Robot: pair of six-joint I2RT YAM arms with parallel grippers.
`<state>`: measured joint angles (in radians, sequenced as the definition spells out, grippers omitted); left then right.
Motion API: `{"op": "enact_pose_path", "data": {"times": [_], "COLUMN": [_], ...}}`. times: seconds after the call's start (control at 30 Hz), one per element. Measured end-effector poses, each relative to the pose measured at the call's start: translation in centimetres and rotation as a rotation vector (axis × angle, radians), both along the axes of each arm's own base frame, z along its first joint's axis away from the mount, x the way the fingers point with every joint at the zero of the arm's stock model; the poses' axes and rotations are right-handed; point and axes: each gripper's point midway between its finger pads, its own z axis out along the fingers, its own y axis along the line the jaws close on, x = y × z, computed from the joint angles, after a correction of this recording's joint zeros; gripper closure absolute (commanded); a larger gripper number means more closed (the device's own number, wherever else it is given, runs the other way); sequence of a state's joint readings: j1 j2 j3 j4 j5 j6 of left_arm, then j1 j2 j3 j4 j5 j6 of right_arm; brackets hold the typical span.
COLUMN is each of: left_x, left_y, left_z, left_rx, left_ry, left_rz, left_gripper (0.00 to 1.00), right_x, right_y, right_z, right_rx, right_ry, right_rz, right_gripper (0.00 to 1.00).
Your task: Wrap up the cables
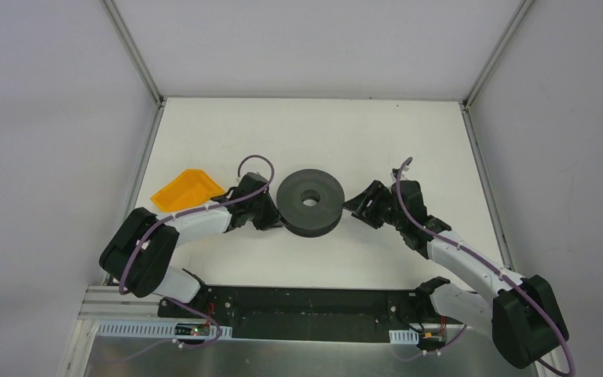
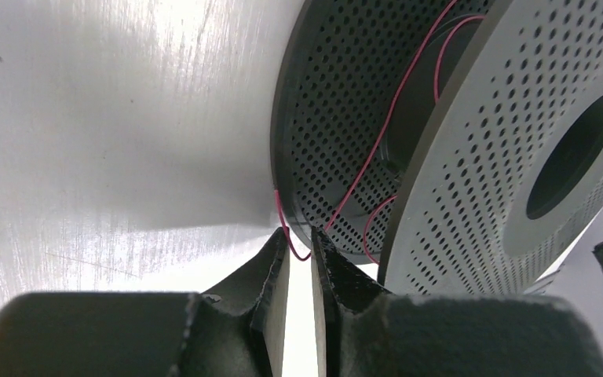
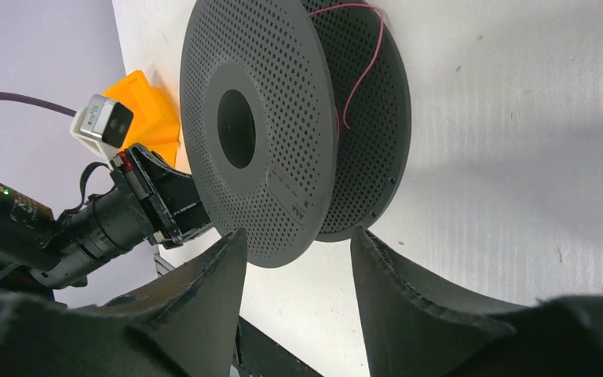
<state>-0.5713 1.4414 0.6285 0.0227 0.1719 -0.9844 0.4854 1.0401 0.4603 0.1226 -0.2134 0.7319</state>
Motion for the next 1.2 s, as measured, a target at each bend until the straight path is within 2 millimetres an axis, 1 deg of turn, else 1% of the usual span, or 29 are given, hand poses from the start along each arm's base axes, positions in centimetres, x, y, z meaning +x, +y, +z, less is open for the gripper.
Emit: {"op": "enact_pose_path", "data": {"times": [0.1, 0.27, 0.37, 0.47, 0.53, 0.6, 0.7, 0.8, 0.9, 0.93, 1.03, 1.1, 1.13, 1.17, 1.2], "left_x": [-0.6, -1.4, -1.8, -2.1, -2.0, -1.6, -1.2, -0.9, -0.5, -0.3, 1.1, 2.0, 2.2, 2.4, 2.6], "left_y": [-0.1, -0.2, -0.4, -0.1, 0.2, 0.5, 1.2, 2.3, 4.2, 5.3, 9.7, 12.5, 13.4, 14.6, 15.1], "left_z": [-0.3, -0.5, -0.4, 0.1, 0.6, 1.5, 2.7, 4.1, 5.1, 5.5, 6.9, 8.7, 9.6, 11.0, 12.0], "left_rx": [0.001, 0.003, 0.005, 0.002, 0.005, 0.006, 0.018, 0.04, 0.07, 0.081, 0.131, 0.16, 0.171, 0.179, 0.18], "left_ry": [0.008, 0.013, 0.0, -0.022, -0.044, -0.079, -0.127, -0.182, -0.217, -0.218, -0.232, -0.263, -0.28, -0.306, -0.328], "left_rz": [-0.007, -0.01, -0.016, -0.014, -0.001, 0.015, 0.04, 0.073, 0.126, 0.154, 0.27, 0.346, 0.366, 0.391, 0.402], "left_gripper": [0.84, 0.79, 0.76, 0.74, 0.73, 0.7, 0.64, 0.61, 0.6, 0.59, 0.56, 0.54, 0.53, 0.52, 0.52], "right_x": [-0.1, -0.2, -0.5, -1.3, -1.9, -2.3, -3.0, -3.8, -4.6, -4.8, -5.6, -6.0, -6.0, -6.0, -5.8], "right_y": [0.0, -0.2, -0.2, 0.2, 0.7, 1.4, 2.8, 4.9, 7.5, 8.3, 11.6, 14.0, 14.9, 16.2, 17.1], "right_z": [0.5, 1.5, 1.6, 1.4, 1.5, 2.2, 4.1, 6.0, 6.8, 6.7, 6.6, 6.6, 6.5, 6.5, 6.4], "right_rx": [0.002, 0.003, -0.018, -0.062, -0.107, -0.147, -0.191, -0.235, -0.309, -0.342, -0.48, -0.568, -0.602, -0.65, -0.685], "right_ry": [-0.018, -0.056, -0.067, -0.078, -0.1, -0.137, -0.221, -0.322, -0.415, -0.441, -0.555, -0.639, -0.666, -0.7, -0.717], "right_rz": [-0.004, -0.012, -0.015, 0.003, 0.024, 0.05, 0.096, 0.161, 0.252, 0.283, 0.427, 0.527, 0.562, 0.606, 0.634], "right_gripper": [0.46, 0.46, 0.47, 0.47, 0.47, 0.47, 0.47, 0.47, 0.47, 0.47, 0.47, 0.47, 0.47, 0.47, 0.47]}}
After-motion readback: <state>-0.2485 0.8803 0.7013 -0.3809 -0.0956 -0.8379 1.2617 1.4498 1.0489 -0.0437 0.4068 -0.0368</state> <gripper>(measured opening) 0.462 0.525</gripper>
